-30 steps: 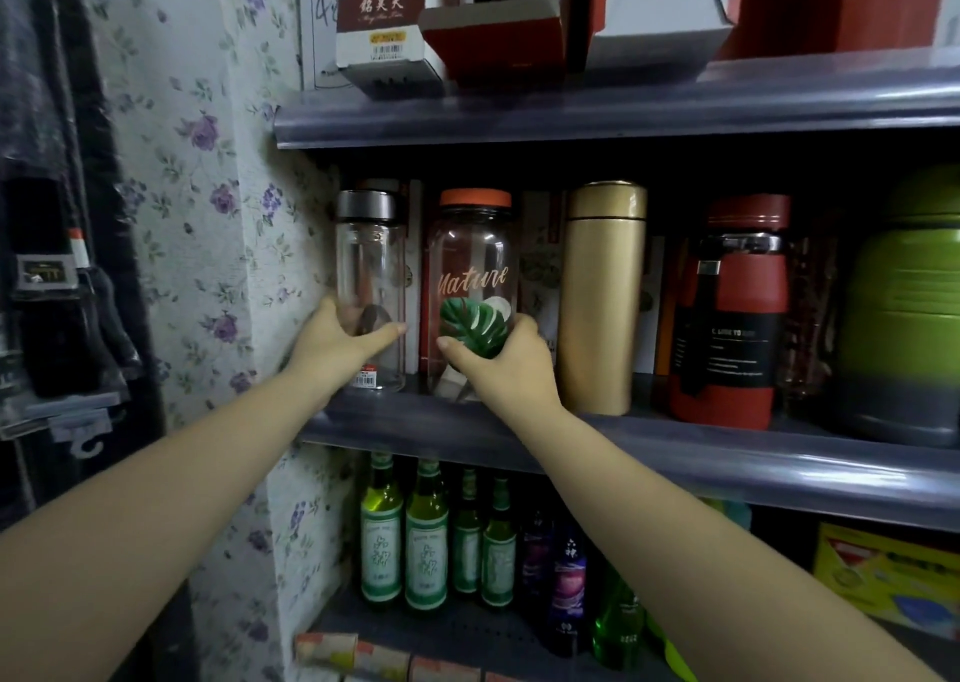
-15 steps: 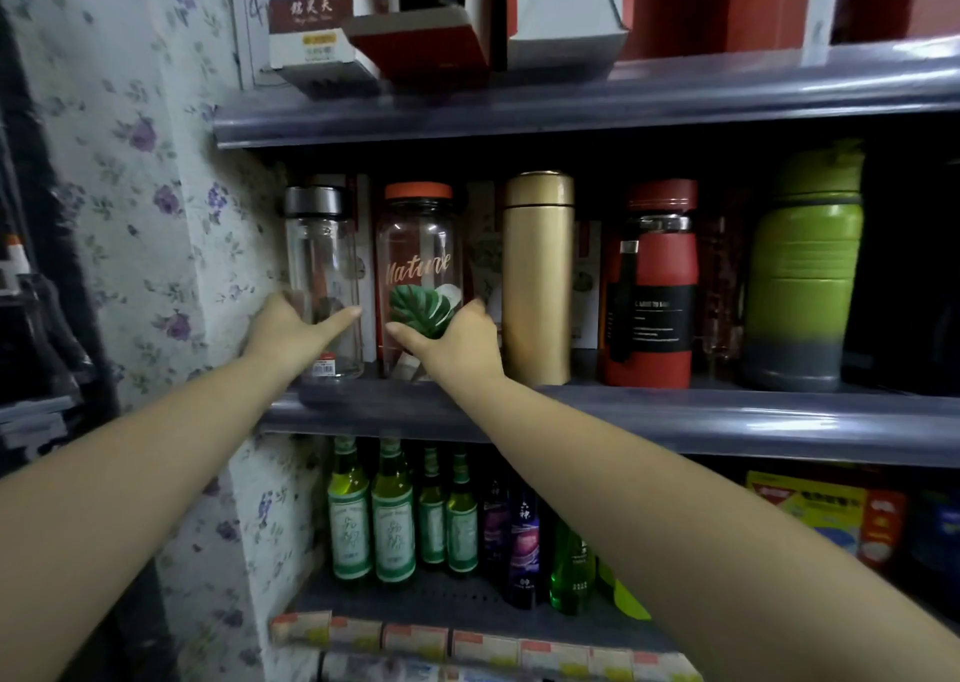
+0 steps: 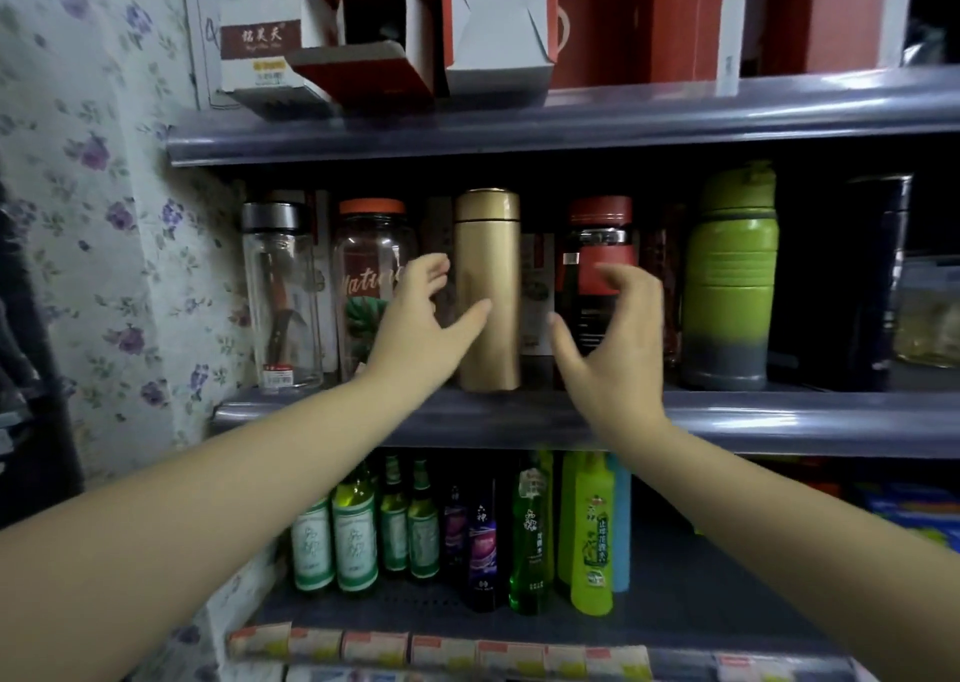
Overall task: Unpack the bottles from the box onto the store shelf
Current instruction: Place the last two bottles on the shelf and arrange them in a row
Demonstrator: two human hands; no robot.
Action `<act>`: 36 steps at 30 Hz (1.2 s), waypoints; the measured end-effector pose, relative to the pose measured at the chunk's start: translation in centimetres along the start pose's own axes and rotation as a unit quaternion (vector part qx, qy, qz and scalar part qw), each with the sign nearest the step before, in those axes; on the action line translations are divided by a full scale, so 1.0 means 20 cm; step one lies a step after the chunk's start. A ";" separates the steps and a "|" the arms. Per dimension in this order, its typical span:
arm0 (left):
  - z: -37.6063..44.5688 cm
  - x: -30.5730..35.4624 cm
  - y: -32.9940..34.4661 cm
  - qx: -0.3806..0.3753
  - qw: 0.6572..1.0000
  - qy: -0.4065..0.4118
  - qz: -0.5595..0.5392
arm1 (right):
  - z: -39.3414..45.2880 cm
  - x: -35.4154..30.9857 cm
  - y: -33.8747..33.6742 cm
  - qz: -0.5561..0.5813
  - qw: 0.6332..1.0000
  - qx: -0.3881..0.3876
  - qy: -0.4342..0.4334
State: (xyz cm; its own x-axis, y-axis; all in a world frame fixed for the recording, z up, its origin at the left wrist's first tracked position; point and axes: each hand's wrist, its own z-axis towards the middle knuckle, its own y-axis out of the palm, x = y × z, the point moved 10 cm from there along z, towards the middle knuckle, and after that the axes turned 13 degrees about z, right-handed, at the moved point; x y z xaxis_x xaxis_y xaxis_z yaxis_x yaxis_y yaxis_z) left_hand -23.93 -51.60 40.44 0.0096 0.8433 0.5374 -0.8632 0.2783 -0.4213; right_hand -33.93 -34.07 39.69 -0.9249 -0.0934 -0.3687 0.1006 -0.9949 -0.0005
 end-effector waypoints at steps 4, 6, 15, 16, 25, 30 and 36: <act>0.03 -0.03 0.16 0.000 0.997 -0.063 0.053 | 0.04 0.20 -0.08 -0.016 0.996 0.015 0.081; 0.05 -0.04 0.22 0.006 0.994 -0.085 0.066 | 0.04 0.31 -0.03 -0.010 0.988 -0.025 0.153; 0.14 -0.17 0.25 0.070 0.987 -0.120 0.082 | 0.07 0.56 0.07 0.050 0.953 -0.106 0.279; 0.14 -0.19 0.25 0.068 0.988 -0.121 0.070 | 0.06 0.57 0.08 0.059 0.950 -0.115 0.283; 0.16 -0.35 0.31 0.021 0.991 -0.119 -0.061 | 0.05 0.65 0.11 0.102 0.945 -0.126 0.285; 0.16 -0.39 0.35 -0.022 0.982 -0.124 -0.143 | 0.04 0.63 0.10 0.112 0.944 -0.129 0.283; 0.18 -0.36 0.39 -0.071 0.980 -0.103 -0.157 | 0.03 0.61 0.12 0.117 0.936 -0.167 0.286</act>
State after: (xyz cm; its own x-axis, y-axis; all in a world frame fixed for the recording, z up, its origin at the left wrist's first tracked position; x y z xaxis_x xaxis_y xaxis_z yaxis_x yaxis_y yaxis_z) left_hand -32.59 -57.12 35.82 0.1480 0.5989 0.7870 -0.7556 0.5819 -0.3007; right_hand -45.27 -37.61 35.70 -0.5257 -0.1768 -0.8321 0.4737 -0.8733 -0.1137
